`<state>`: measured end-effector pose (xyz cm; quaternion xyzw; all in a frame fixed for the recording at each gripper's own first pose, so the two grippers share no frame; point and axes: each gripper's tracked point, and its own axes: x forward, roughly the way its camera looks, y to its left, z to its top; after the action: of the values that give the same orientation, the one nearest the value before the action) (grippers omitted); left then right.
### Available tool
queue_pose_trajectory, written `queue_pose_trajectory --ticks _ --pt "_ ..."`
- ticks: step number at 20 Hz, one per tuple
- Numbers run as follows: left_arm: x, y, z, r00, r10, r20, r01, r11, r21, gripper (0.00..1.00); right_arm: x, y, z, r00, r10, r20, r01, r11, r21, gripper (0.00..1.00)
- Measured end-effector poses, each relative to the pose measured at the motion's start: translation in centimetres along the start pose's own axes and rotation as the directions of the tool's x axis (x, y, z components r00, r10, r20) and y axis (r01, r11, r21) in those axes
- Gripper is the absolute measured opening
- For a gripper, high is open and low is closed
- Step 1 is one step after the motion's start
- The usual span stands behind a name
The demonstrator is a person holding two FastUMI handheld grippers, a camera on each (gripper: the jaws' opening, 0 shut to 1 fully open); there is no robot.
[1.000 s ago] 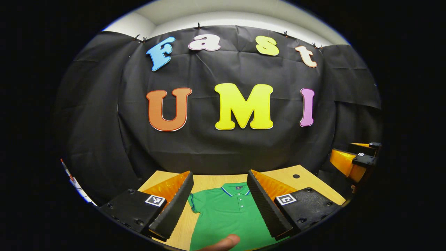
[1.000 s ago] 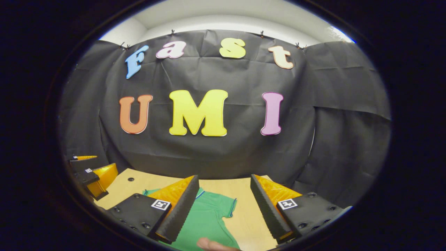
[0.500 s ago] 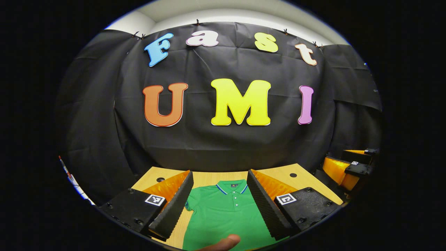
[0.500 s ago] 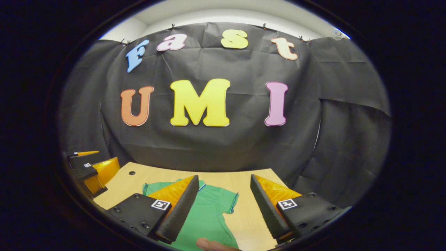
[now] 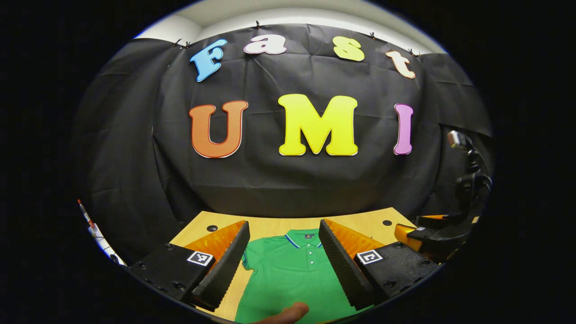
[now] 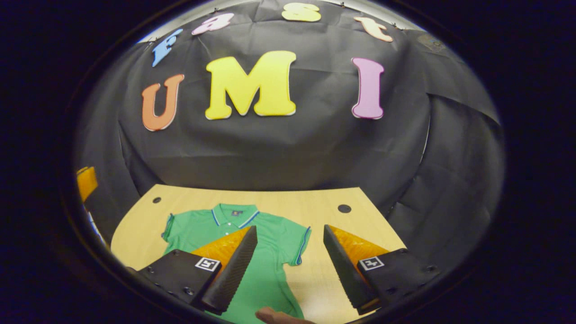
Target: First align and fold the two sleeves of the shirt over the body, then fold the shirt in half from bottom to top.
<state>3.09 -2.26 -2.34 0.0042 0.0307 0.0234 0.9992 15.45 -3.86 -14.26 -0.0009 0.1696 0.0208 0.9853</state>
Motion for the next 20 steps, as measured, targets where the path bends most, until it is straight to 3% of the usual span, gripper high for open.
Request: queue_pose_trajectory --ticks 8,15,16,18,20 --pt "0.3 1.7 -3.0 0.990 0.107 -0.094 -0.105 0.994 0.028 0.99 12.4 -2.0 -5.9 0.978 -0.010 -0.209 0.027 0.997 0.078 0.96" --pt "0.3 1.8 -3.6 0.977 0.175 -0.125 -0.169 0.984 0.058 1.00 18.6 -3.3 -11.5 0.932 -0.005 -0.363 0.058 0.989 0.135 0.96" --pt "0.2 1.7 -4.0 0.973 0.183 -0.141 -0.174 0.982 0.070 1.00 19.2 -3.5 -11.9 0.928 -0.010 -0.372 0.068 0.987 0.144 0.89" --pt "-0.1 1.6 -4.4 0.969 0.191 -0.157 -0.181 0.980 0.078 1.00 19.6 -2.7 -12.3 0.922 0.031 -0.385 0.045 0.981 0.187 0.59" --pt "-0.2 1.4 -4.7 0.966 0.196 -0.167 -0.185 0.980 0.076 1.00 20.3 -2.9 -13.2 0.912 0.035 -0.408 0.045 0.982 0.184 0.57"
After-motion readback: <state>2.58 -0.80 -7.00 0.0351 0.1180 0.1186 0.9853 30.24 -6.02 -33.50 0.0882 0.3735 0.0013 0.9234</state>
